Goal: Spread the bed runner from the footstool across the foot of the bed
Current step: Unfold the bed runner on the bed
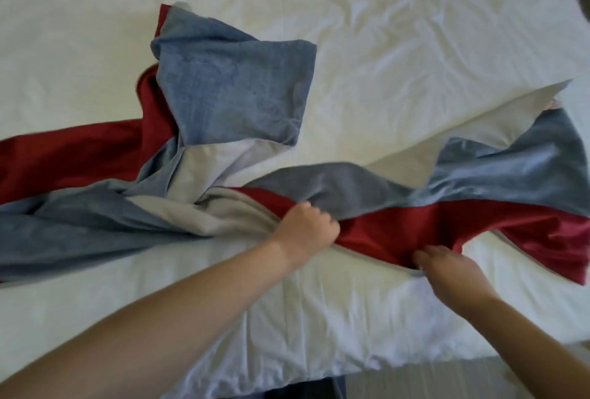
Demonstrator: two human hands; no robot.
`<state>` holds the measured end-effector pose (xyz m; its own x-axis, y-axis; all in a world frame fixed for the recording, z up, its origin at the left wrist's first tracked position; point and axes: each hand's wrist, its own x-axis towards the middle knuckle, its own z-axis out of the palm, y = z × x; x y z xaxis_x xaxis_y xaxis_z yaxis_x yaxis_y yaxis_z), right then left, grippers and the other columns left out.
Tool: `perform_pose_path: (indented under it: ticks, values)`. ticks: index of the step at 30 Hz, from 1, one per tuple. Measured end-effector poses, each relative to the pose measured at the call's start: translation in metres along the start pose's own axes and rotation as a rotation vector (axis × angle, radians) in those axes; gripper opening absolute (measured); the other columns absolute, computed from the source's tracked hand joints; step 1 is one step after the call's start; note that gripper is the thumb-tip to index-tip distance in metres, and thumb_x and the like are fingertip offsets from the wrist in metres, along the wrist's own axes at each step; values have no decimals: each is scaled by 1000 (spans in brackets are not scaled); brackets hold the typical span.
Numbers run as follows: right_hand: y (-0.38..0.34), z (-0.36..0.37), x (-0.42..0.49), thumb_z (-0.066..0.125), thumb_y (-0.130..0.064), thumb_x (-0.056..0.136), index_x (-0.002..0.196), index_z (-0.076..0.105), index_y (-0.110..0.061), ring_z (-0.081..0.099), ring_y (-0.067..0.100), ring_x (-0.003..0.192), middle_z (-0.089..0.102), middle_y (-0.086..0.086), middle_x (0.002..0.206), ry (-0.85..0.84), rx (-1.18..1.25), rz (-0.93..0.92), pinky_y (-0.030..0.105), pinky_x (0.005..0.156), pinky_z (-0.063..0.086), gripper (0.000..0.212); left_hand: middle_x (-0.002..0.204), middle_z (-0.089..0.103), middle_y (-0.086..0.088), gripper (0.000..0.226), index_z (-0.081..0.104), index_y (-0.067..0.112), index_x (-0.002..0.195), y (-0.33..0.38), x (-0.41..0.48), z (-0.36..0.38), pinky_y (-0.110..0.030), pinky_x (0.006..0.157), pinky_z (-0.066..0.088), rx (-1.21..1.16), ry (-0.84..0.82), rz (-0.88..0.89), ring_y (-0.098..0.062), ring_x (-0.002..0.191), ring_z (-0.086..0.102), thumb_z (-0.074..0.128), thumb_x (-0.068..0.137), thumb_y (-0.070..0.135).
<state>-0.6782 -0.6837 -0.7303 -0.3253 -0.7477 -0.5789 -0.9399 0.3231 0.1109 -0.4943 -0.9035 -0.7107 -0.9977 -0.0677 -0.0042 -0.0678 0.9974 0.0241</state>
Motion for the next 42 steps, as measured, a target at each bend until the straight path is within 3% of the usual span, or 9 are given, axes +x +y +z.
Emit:
perform_pose_path:
  ticks: [7, 11, 18, 20, 24, 29, 34, 38, 42]
  values:
    - [-12, 23, -26, 49, -14, 76, 91, 59, -30, 60, 10, 98, 64, -12, 103, -171, 119, 28, 23, 76, 47, 25, 42, 52, 8, 32, 57, 24, 48, 80, -66, 19, -15, 44, 38, -105, -420, 27, -6, 36, 51, 80, 29, 36]
    - [-6, 28, -35, 47, -18, 72, 86, 54, -29, 59, 10, 93, 61, -12, 97, -209, 131, -36, 22, 70, 43, 19, 71, 65, -3, 33, 61, 17, 78, 82, -71, 20, -27, 59, 37, -239, -503, 117, -21, 63, 62, 64, 76, 49]
    - [47, 17, -42, 85, -17, 25, 77, 72, -14, 62, 25, 59, 62, 3, 70, 193, -57, -190, 35, 47, 49, 53, 96, 62, -1, 36, 62, 19, 100, 76, 5, 5, -33, 70, 50, -188, -149, 23, -20, 85, 59, 71, 70, 38]
    - [76, 21, -44, 85, -8, 30, 81, 73, -9, 61, 29, 61, 63, 8, 73, 260, -134, -177, 38, 50, 49, 52, 98, 62, -4, 37, 63, 19, 100, 81, 37, 1, -32, 72, 51, -86, -147, 41, -22, 86, 59, 70, 66, 29]
    - [132, 27, -38, 81, 0, 51, 89, 70, -5, 59, 33, 66, 62, 12, 78, 368, -129, -37, 41, 57, 48, 40, 53, 64, 0, 10, 67, 17, 60, 69, 82, 0, -22, 45, 46, -2, -175, 133, -18, 49, 64, 76, 57, 19]
    - [187, 39, -30, 72, -25, 75, 108, 65, -18, 59, 25, 88, 61, 3, 98, 271, -100, -28, 38, 74, 49, 35, 100, 68, -11, 24, 63, 14, 101, 14, 121, -2, -36, 74, 46, 38, -394, -162, -32, 93, 64, 45, 94, 28]
    - [208, 61, -41, 67, -30, 76, 98, 66, -5, 58, 29, 70, 59, 9, 87, 457, -19, -144, 39, 56, 49, 33, 75, 67, -4, 31, 60, 19, 79, 7, 121, -12, -33, 55, 45, 9, -251, -133, -31, 67, 64, 51, 86, 48]
    - [226, 81, -51, 79, -10, 64, 89, 68, -9, 58, 25, 60, 60, 5, 73, 358, 55, -67, 36, 47, 49, 28, 87, 64, 5, 53, 58, 26, 94, 83, 138, 2, -31, 56, 46, -82, -276, -103, -21, 78, 65, 40, 73, 72]
    - [256, 87, -59, 82, 1, 45, 70, 67, -12, 55, 24, 47, 57, 2, 58, 351, 56, -118, 30, 37, 43, 32, 106, 57, -4, 40, 45, 21, 116, 146, 180, 28, -40, 67, 50, -255, -407, -320, -30, 92, 62, 61, 79, 26]
